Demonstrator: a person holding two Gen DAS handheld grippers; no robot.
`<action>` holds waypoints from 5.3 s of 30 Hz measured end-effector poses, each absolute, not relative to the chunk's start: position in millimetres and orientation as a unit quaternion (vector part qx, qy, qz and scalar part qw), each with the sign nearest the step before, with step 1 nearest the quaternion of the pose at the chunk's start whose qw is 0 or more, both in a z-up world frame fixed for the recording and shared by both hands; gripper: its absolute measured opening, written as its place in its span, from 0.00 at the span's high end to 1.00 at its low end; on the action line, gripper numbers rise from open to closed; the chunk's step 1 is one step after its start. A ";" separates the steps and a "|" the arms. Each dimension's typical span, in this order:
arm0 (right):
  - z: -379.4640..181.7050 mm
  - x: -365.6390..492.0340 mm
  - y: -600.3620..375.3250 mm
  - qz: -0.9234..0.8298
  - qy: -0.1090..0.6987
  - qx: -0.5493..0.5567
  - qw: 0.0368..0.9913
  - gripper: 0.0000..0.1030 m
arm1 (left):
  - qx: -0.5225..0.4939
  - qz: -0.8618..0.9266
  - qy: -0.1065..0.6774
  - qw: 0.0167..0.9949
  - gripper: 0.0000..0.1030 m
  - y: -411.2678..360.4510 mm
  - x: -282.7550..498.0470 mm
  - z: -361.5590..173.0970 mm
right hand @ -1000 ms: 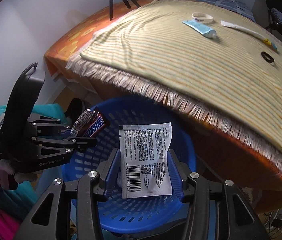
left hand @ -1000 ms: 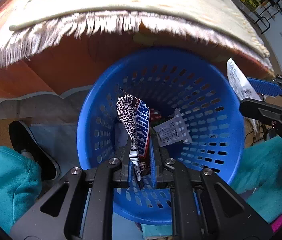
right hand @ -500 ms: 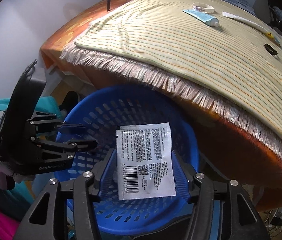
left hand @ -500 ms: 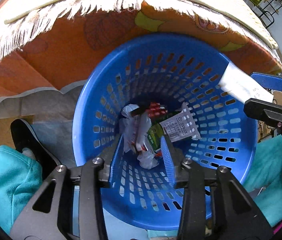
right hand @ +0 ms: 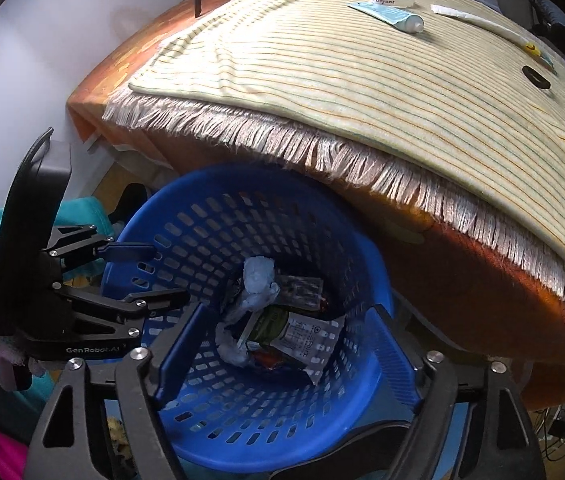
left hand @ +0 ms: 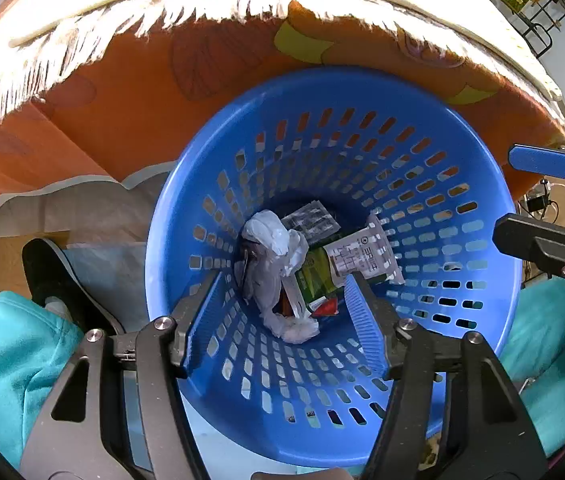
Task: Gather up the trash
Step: 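Move both grippers back over the cloth toward the wristband and hair tie, then grasp the white rubber wristband with the left gripper while the right gripper grasps the black hair tie, then carry the wristband with the left gripper while the right gripper carries the hair tie to the basket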
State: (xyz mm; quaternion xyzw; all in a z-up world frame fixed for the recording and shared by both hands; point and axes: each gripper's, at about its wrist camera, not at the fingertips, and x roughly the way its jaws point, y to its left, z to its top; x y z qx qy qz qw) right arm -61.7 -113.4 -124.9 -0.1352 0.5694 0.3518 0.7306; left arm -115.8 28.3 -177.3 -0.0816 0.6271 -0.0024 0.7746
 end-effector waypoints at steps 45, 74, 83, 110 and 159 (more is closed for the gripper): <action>-41.0 103.1 -196.5 0.221 0.509 -0.005 0.832 0.12 | -0.090 -0.023 0.527 0.845 0.30 47.8 35.1 -55.6; -97.4 233.1 -188.0 0.161 0.544 0.023 0.823 0.32 | -0.038 0.010 0.538 0.842 0.23 53.9 234.7 -94.0; -96.6 235.1 -197.5 0.152 0.538 0.022 0.829 0.68 | -0.015 0.018 0.528 0.849 0.48 51.1 243.9 -92.6; -39.9 203.5 -177.5 0.211 0.487 0.022 0.847 0.95 | -0.062 0.020 0.489 0.870 0.95 80.0 192.0 -41.8; -58.3 -45.9 -130.7 0.340 0.499 -0.071 0.794 0.95 | -0.103 0.001 0.542 0.834 0.95 30.8 -96.6 -94.0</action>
